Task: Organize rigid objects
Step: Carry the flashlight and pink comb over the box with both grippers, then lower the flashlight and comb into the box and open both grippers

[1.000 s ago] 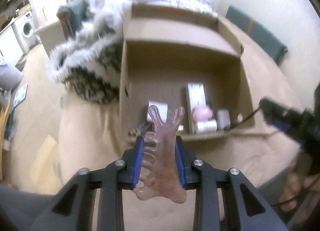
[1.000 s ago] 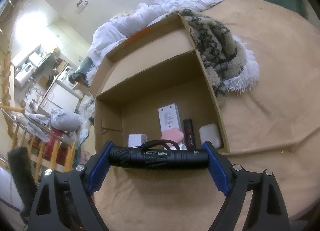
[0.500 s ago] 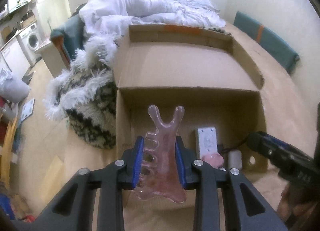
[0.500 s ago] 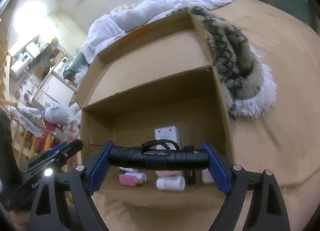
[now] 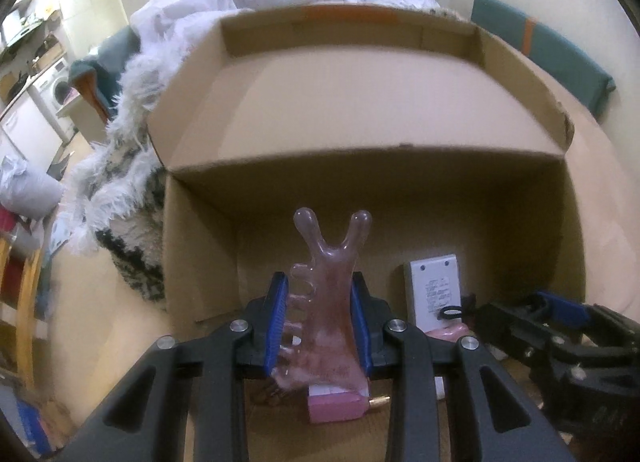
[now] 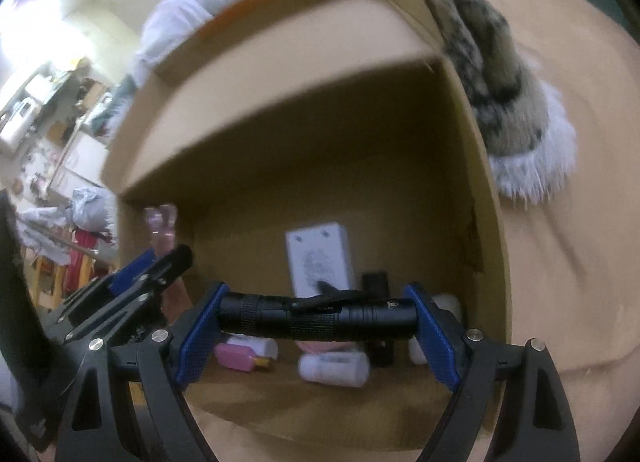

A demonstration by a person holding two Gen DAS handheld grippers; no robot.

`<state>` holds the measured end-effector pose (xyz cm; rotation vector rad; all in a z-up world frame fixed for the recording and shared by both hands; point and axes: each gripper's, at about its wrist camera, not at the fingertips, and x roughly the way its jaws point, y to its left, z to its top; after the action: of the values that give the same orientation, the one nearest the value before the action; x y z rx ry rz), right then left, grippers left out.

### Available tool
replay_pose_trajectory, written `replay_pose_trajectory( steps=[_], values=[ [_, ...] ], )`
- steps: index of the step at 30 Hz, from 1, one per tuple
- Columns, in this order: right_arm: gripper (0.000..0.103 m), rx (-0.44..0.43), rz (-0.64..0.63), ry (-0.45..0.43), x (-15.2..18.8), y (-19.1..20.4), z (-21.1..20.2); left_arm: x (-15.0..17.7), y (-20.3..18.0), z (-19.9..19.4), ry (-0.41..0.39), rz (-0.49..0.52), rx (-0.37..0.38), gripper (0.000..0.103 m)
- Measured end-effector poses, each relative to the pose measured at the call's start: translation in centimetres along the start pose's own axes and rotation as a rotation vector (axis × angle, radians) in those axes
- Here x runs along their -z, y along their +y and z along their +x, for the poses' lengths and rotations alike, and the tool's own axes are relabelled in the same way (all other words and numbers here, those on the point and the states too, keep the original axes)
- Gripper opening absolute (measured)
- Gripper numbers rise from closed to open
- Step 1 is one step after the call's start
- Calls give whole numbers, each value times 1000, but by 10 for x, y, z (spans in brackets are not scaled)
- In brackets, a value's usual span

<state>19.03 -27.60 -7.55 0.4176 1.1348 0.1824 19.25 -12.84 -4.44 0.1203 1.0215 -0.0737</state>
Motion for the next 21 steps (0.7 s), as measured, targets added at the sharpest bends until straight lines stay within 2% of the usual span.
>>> replay_pose_trajectory(
  steps=[2,9,16,18,19,21],
  values=[
    [93,33,-1,-6,0,-1,0,2,-1,7,12,4,-12,28],
    [93,46,-9,-3,0,3,2,12,0,22,47,15,-39,28],
    [93,0,27,-16,-3,-4,-2,14,0,25,69,19,-43,28],
    [100,-16,39,-19,-4,-6,-3,14,-1,23,80,13,-52,28],
    [103,-25,45,-25,-3,-6,-5,15,-2,22,80,11,-53,29],
    [103,-52,55,-50,-3,-7,-10,15,-2,17,75,1,-51,40]
  ],
)
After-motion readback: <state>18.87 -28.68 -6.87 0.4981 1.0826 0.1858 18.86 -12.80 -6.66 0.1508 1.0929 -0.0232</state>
